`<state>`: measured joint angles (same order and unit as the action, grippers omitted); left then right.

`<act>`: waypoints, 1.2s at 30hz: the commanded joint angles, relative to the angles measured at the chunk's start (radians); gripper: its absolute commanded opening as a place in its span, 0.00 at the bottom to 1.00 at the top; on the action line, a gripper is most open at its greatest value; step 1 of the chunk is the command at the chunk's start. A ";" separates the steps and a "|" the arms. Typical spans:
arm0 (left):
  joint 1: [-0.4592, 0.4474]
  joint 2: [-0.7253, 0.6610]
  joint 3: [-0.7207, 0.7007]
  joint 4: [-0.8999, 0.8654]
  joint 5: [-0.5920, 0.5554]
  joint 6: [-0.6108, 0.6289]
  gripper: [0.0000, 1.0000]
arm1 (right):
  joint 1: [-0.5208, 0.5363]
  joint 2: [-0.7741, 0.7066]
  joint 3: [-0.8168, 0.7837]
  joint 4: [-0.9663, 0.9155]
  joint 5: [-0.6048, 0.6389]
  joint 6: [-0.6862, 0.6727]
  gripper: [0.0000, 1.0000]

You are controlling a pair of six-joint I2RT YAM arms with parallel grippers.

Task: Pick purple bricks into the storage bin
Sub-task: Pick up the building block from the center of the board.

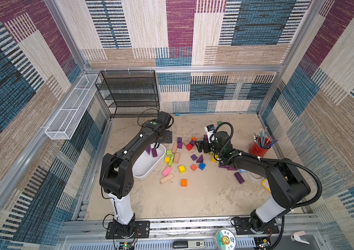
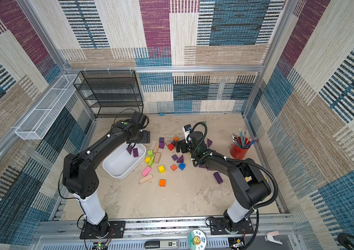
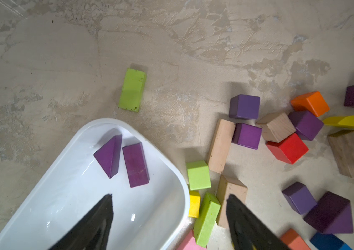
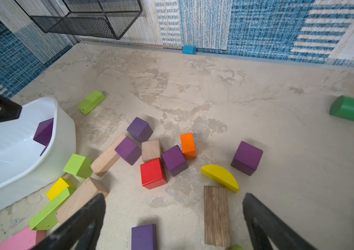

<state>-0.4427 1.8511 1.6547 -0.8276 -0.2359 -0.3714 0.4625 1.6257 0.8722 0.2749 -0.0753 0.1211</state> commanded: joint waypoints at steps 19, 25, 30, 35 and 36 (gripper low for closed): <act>-0.086 0.173 0.249 -0.054 0.034 0.207 0.94 | 0.001 -0.028 -0.085 0.180 -0.014 -0.041 0.99; -0.090 0.215 0.294 -0.055 0.129 0.244 0.90 | 0.002 -0.060 -0.132 0.248 -0.035 -0.055 1.00; -0.089 0.252 0.338 -0.063 0.174 0.289 0.89 | 0.002 -0.085 -0.170 0.304 -0.044 -0.060 1.00; -0.085 0.298 0.363 -0.070 0.197 0.293 0.86 | 0.002 -0.117 -0.182 0.317 -0.043 -0.061 1.00; -0.085 0.306 0.363 -0.069 0.198 0.290 0.86 | 0.002 -0.125 -0.192 0.330 -0.045 -0.063 1.00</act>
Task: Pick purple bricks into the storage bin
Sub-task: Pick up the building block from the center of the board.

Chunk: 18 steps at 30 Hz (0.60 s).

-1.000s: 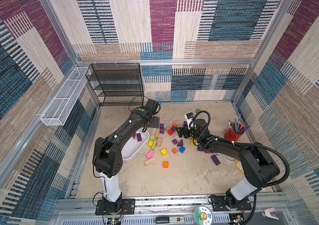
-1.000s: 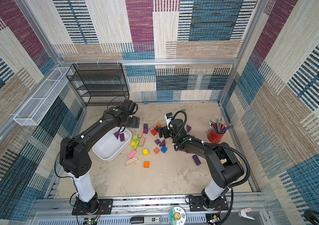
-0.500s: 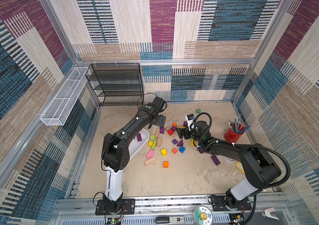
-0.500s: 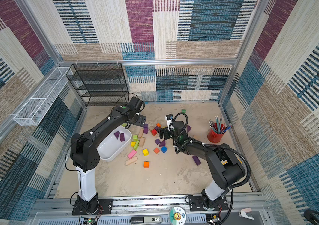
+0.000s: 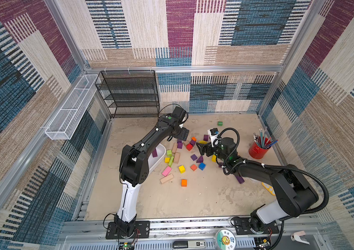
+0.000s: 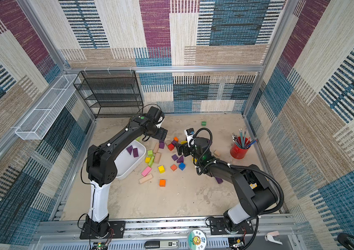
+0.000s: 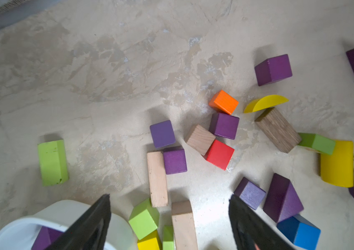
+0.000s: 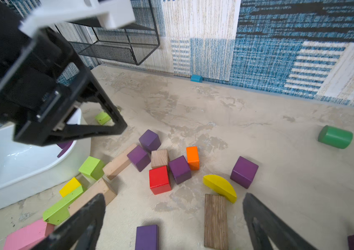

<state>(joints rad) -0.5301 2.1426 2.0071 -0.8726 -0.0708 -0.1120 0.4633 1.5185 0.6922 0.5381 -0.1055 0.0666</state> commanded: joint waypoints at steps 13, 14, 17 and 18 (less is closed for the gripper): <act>0.010 0.151 0.117 -0.024 0.010 -0.001 0.77 | 0.001 -0.023 -0.058 0.152 -0.037 -0.020 1.00; 0.014 0.158 0.117 -0.023 0.017 -0.003 0.77 | 0.001 -0.025 -0.059 0.150 -0.033 -0.023 0.99; 0.022 0.173 0.110 -0.024 -0.003 -0.016 0.76 | 0.001 -0.037 -0.065 0.153 -0.028 -0.031 1.00; 0.024 0.178 0.111 -0.024 -0.010 -0.023 0.76 | 0.001 -0.042 -0.066 0.154 -0.028 -0.031 0.99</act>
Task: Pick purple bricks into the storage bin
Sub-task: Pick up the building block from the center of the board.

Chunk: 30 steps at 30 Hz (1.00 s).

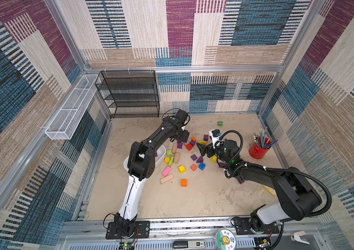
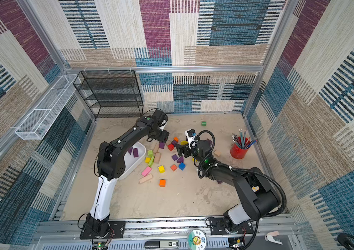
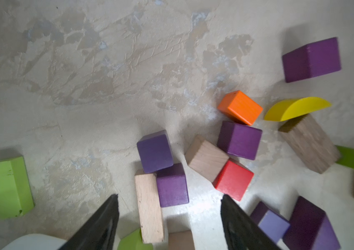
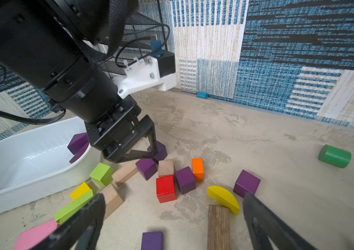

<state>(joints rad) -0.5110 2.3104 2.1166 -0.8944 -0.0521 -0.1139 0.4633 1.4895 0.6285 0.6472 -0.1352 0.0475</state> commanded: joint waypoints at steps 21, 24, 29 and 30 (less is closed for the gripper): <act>0.044 0.101 0.052 0.053 0.001 -0.073 0.66 | 0.003 -0.032 -0.007 0.045 0.001 -0.029 1.00; 0.044 0.104 0.057 0.053 -0.003 -0.071 0.66 | 0.003 -0.023 0.000 0.042 -0.003 -0.029 1.00; 0.040 0.119 0.082 0.054 -0.001 -0.088 0.61 | 0.003 -0.020 0.003 0.042 -0.005 -0.029 1.00; 0.037 0.122 0.087 0.054 -0.005 -0.093 0.60 | 0.003 -0.019 0.003 0.042 -0.003 -0.029 1.00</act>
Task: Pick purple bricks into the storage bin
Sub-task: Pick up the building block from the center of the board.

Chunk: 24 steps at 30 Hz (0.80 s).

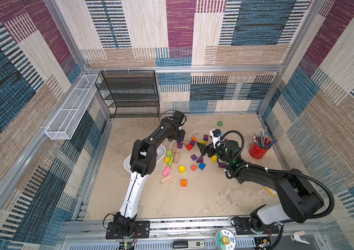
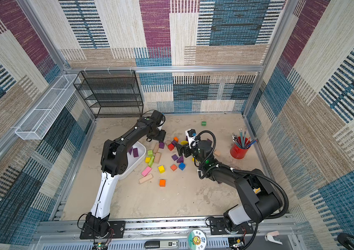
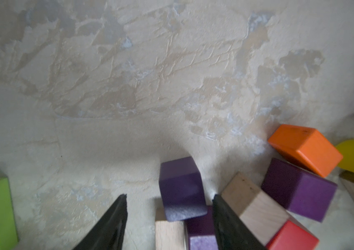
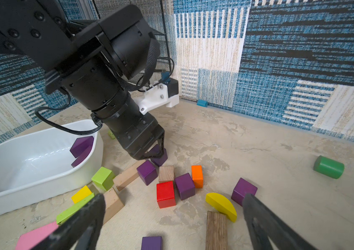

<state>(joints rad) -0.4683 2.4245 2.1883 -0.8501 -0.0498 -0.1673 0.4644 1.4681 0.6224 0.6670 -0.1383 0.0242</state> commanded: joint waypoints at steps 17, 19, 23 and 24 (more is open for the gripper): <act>-0.012 0.050 0.059 0.000 -0.061 -0.099 0.49 | 0.002 -0.007 0.004 0.031 -0.013 -0.004 1.00; -0.012 0.054 0.067 -0.002 -0.062 -0.105 0.47 | 0.002 -0.006 0.004 0.032 -0.013 -0.004 0.99; -0.012 0.066 0.077 -0.001 -0.059 -0.110 0.43 | 0.002 -0.003 0.001 0.034 -0.012 -0.003 1.00; -0.012 0.068 0.080 -0.003 -0.058 -0.112 0.41 | 0.002 -0.003 0.002 0.033 -0.012 -0.003 1.00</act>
<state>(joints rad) -0.4808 2.4851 2.2570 -0.8520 -0.1017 -0.2604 0.4644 1.4670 0.6254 0.6670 -0.1467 0.0212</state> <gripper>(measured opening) 0.423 0.995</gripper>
